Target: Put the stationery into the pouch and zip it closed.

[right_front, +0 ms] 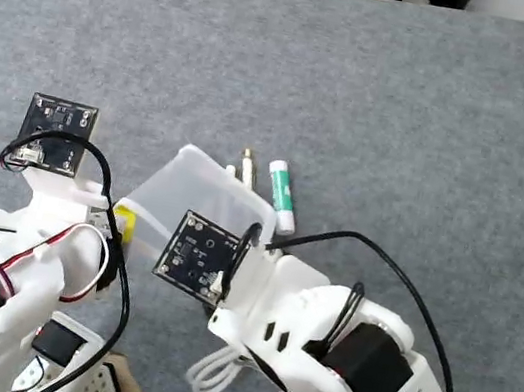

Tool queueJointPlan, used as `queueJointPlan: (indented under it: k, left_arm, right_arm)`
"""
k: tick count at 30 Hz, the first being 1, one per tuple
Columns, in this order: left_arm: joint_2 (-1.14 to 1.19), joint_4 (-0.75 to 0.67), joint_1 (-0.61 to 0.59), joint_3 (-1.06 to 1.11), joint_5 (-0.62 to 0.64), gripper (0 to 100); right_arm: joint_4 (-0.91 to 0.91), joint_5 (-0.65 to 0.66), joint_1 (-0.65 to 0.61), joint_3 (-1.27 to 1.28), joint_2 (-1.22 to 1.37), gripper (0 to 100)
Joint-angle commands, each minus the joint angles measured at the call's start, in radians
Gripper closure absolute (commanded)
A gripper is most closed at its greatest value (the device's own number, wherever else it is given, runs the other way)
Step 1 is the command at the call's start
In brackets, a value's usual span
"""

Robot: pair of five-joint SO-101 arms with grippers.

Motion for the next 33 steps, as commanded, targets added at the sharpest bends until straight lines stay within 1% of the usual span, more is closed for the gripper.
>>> queueJointPlan:
  k: [1, 19, 21, 24, 25, 26, 29, 33]
  left_arm:
    - [-0.002, -0.025, 0.004, -0.007, 0.003, 97]
    - [-0.003, -0.032, 0.005, -0.005, 0.002, 97]
    - [-0.003, -0.031, 0.004, -0.004, 0.002, 94]
    - [-0.006, -0.023, 0.002, 0.008, 0.011, 82]
    - [-0.011, -0.026, 0.002, 0.025, 0.012, 79]
    - [-0.011, -0.026, 0.002, 0.039, 0.012, 78]
    - [-0.012, -0.032, 0.002, 0.077, 0.011, 80]
    - [-0.008, -0.034, 0.002, 0.090, 0.003, 80]
  right_arm:
    - [-0.023, 0.006, -0.009, -0.008, -0.007, 98.5]
    - [-0.015, 0.002, -0.009, -0.087, -0.008, 98.5]
    - [-0.015, 0.002, -0.009, -0.093, -0.008, 98.5]
    - [-0.014, 0.000, -0.009, -0.127, -0.008, 98.5]
    - [-0.012, 0.000, -0.009, -0.137, -0.008, 98.5]
    - [-0.006, 0.000, -0.009, -0.147, -0.008, 98.5]
    - [0.000, 0.000, -0.009, -0.157, -0.008, 98.5]
    - [0.005, 0.000, -0.009, -0.157, -0.008, 98.5]
